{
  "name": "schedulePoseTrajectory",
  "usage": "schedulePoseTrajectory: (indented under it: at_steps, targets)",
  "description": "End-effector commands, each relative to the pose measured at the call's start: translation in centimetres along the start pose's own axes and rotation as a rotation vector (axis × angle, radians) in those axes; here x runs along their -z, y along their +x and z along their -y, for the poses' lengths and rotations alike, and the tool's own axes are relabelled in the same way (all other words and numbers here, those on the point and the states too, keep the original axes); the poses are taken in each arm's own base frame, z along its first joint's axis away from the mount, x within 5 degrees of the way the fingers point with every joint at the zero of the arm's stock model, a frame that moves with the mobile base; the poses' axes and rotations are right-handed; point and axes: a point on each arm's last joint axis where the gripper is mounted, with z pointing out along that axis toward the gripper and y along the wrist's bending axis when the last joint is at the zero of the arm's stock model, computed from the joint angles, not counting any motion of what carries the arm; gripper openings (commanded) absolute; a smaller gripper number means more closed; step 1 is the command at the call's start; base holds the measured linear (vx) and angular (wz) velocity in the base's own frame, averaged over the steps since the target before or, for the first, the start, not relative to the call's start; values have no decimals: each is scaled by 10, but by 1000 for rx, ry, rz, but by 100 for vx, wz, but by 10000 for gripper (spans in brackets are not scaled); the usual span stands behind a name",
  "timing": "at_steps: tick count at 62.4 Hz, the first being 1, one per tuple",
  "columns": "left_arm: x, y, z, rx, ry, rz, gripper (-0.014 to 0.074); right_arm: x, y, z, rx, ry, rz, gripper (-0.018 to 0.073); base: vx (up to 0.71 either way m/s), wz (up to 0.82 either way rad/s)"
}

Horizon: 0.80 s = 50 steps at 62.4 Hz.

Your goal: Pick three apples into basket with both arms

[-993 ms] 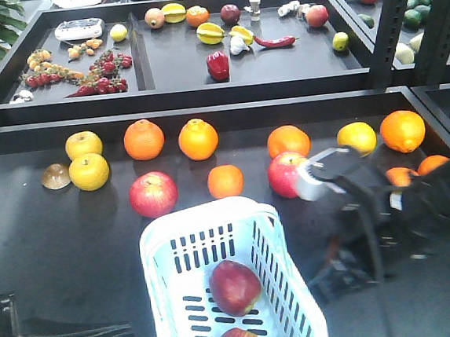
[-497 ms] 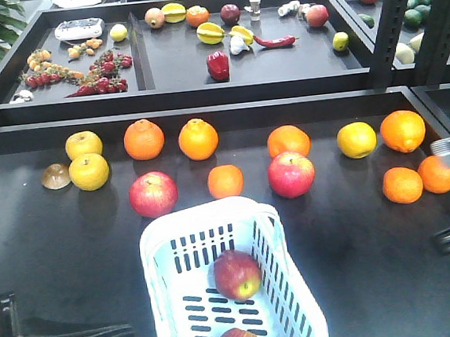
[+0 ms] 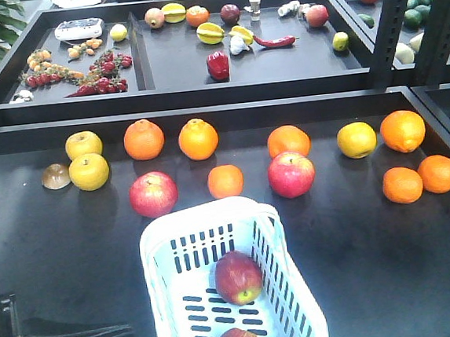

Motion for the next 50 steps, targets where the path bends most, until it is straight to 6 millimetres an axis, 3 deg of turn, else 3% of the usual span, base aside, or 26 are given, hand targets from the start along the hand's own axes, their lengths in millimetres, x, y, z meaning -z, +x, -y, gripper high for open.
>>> schedulePoseTrajectory:
  at_steps: [1,32,50]
  targets:
    - [2,-6,1,-26,-5,7,-6,-2,-9,7,-20,43,15,729,0,0]
    - [2,-6,1,-26,-5,7,-6,-58,-26,19,-30,117,-154,640,0,0]
    - [2,-6,1,-26,-5,7,-6,-81,-32,21,-9,117,-187,628,0,0]
